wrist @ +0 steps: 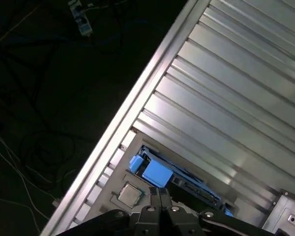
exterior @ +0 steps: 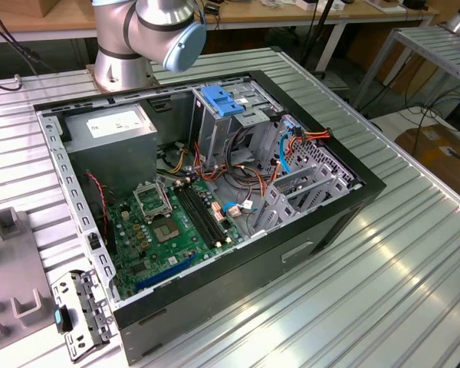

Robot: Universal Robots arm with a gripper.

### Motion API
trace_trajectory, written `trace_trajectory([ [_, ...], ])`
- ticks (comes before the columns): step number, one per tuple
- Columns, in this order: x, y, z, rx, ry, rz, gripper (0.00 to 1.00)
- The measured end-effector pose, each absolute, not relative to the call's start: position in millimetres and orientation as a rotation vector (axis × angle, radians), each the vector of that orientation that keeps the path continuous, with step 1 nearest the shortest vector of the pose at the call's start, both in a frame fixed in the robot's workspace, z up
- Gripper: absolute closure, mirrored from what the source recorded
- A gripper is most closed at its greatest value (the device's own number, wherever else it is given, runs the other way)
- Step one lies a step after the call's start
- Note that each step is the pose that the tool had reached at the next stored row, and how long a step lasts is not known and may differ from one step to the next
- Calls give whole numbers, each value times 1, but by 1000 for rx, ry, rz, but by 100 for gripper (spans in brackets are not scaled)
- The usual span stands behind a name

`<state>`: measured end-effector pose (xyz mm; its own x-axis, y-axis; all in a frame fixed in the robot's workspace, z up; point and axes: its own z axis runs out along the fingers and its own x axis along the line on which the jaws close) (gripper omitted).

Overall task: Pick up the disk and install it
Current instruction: 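Pick up the disk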

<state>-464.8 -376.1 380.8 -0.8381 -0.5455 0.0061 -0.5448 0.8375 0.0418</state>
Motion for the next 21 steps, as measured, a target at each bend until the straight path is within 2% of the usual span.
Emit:
trace_trajectory([
  [21,-465,-376,379,1675,-2625,-49,89],
])
